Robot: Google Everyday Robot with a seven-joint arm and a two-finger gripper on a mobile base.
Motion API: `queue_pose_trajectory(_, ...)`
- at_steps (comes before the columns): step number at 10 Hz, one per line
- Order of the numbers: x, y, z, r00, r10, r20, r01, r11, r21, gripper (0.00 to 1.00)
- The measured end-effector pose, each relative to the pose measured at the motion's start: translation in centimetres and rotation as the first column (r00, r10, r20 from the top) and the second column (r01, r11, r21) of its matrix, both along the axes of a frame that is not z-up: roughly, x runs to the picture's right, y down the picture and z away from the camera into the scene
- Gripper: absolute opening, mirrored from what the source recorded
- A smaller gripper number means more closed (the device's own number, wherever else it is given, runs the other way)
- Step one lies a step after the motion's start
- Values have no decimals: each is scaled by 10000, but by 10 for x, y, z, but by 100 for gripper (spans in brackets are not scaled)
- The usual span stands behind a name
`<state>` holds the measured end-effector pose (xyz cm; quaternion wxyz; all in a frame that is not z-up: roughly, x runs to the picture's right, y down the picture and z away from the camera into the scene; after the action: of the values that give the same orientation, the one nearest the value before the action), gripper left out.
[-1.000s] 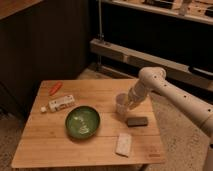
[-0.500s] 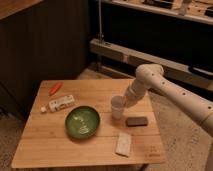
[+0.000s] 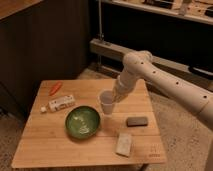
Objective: Place the ceramic cup in the ceramic bowl
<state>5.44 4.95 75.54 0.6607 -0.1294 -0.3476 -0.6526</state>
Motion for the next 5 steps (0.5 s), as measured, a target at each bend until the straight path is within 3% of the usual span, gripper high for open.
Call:
queue_pose_trajectory(3,-38,13,1,9987,-515,43,515,9987,43,15)
queue_pose_trajectory(5,-57,11,-3,9959,-879,235,874,9960,207,15)
